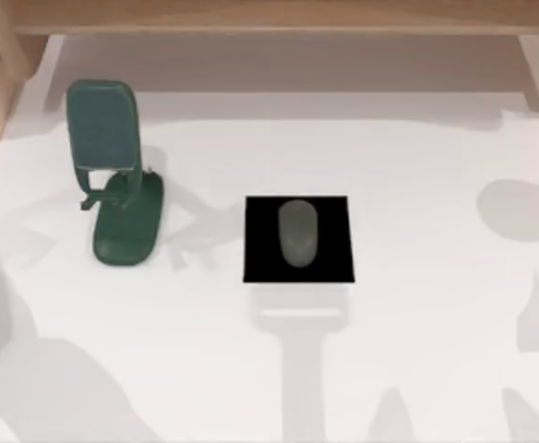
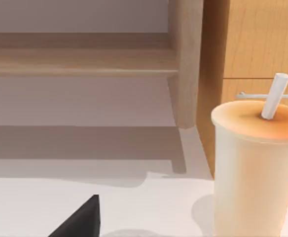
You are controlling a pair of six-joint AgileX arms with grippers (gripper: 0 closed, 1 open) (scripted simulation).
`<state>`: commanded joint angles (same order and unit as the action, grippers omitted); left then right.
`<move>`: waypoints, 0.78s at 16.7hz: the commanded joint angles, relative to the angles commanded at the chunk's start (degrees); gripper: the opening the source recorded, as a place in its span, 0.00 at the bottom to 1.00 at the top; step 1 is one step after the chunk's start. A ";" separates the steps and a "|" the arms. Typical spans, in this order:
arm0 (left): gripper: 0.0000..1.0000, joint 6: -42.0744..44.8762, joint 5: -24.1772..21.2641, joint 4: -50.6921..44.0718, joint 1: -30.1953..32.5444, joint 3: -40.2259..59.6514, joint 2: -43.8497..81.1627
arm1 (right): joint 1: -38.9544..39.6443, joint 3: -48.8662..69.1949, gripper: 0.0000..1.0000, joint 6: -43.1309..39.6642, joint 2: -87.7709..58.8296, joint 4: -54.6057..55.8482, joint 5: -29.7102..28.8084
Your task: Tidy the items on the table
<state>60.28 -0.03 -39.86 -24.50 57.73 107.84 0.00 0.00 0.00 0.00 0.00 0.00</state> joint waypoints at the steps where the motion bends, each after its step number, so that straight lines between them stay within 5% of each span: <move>1: 0.70 0.00 0.00 0.00 0.00 0.00 0.00 | 0.00 0.00 1.00 0.00 0.00 0.00 0.00; 10: 0.02 0.00 0.00 0.00 0.00 0.00 0.00 | 0.00 0.00 1.00 0.00 0.00 0.00 0.00; 13: 0.00 0.00 0.00 0.00 0.00 0.00 0.00 | 0.00 0.00 1.00 0.00 0.00 0.00 0.00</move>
<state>60.28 -0.03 -39.86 -24.50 57.73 107.84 0.00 0.00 0.00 0.00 0.00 0.00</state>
